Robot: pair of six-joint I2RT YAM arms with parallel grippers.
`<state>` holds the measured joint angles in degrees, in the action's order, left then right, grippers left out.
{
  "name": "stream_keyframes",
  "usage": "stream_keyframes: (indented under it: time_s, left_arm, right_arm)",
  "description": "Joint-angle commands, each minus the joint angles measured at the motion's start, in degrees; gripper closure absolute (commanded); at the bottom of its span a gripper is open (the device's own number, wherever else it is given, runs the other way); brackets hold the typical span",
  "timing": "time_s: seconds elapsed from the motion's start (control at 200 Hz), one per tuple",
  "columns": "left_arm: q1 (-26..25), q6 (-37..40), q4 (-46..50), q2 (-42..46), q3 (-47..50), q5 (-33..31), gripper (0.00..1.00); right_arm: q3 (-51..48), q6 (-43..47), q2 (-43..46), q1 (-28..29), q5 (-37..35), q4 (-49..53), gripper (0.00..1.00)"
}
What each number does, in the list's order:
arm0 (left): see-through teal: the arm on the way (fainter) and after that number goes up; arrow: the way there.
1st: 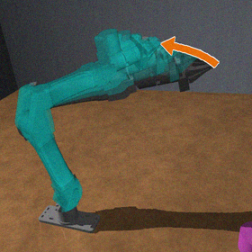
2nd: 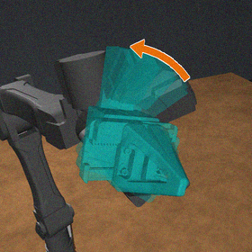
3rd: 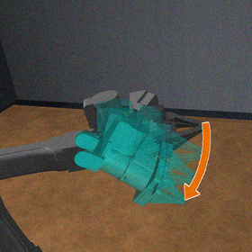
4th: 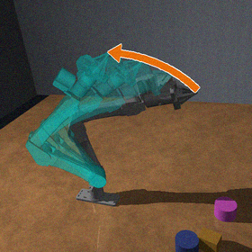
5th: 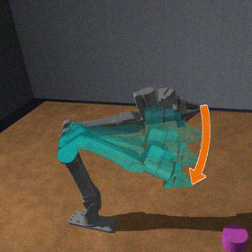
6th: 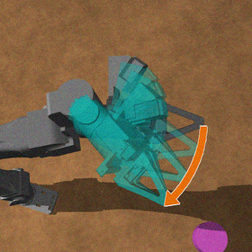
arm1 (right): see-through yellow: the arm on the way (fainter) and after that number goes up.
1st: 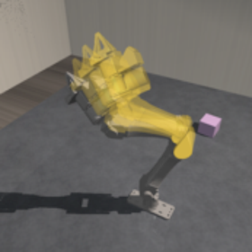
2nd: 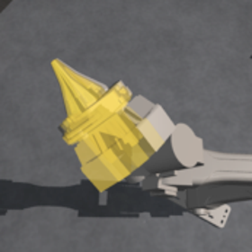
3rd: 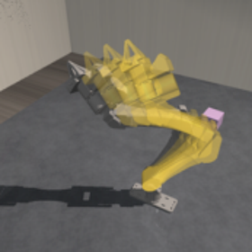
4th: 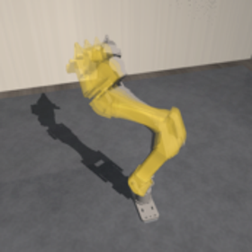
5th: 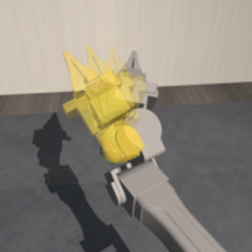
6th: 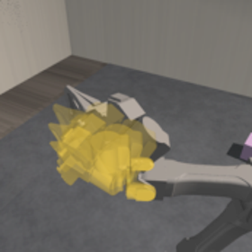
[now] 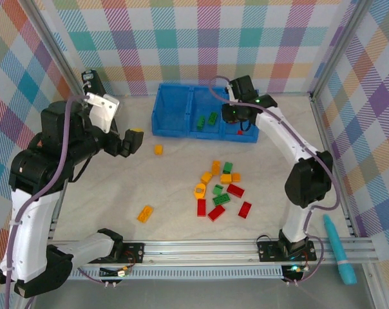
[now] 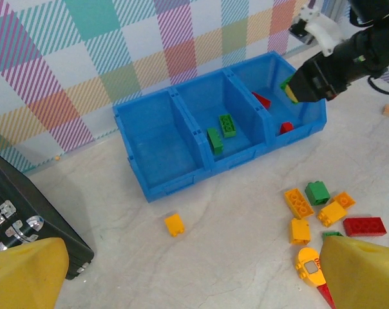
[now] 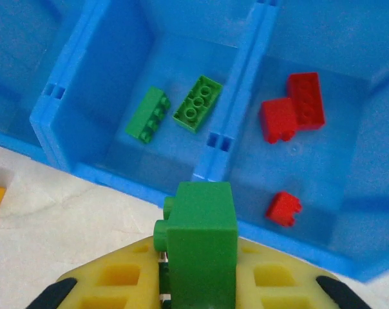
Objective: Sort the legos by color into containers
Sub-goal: Place the lego in the container.
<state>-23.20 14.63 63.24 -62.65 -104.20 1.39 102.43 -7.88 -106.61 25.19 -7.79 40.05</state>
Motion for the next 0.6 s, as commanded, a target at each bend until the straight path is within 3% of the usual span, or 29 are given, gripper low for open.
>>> stream_keyframes:
  time_s: [0.0,0.42,0.59]
  left_arm:
    - [-0.6,1.0,0.8,-0.9,-1.6,-1.2,0.0]
    - [-0.6,2.4,1.0,-6.7,-1.7,-3.7,0.0]
    - [-0.6,2.7,0.8,-8.0,-2.4,-3.5,0.0]
  right_arm:
    - [3.5,2.6,-5.1,1.4,1.0,-6.5,0.75]
    - [20.7,8.7,-25.4,2.9,1.3,-6.8,0.76]
    - [25.5,9.5,-29.9,3.4,1.1,-5.3,0.67]
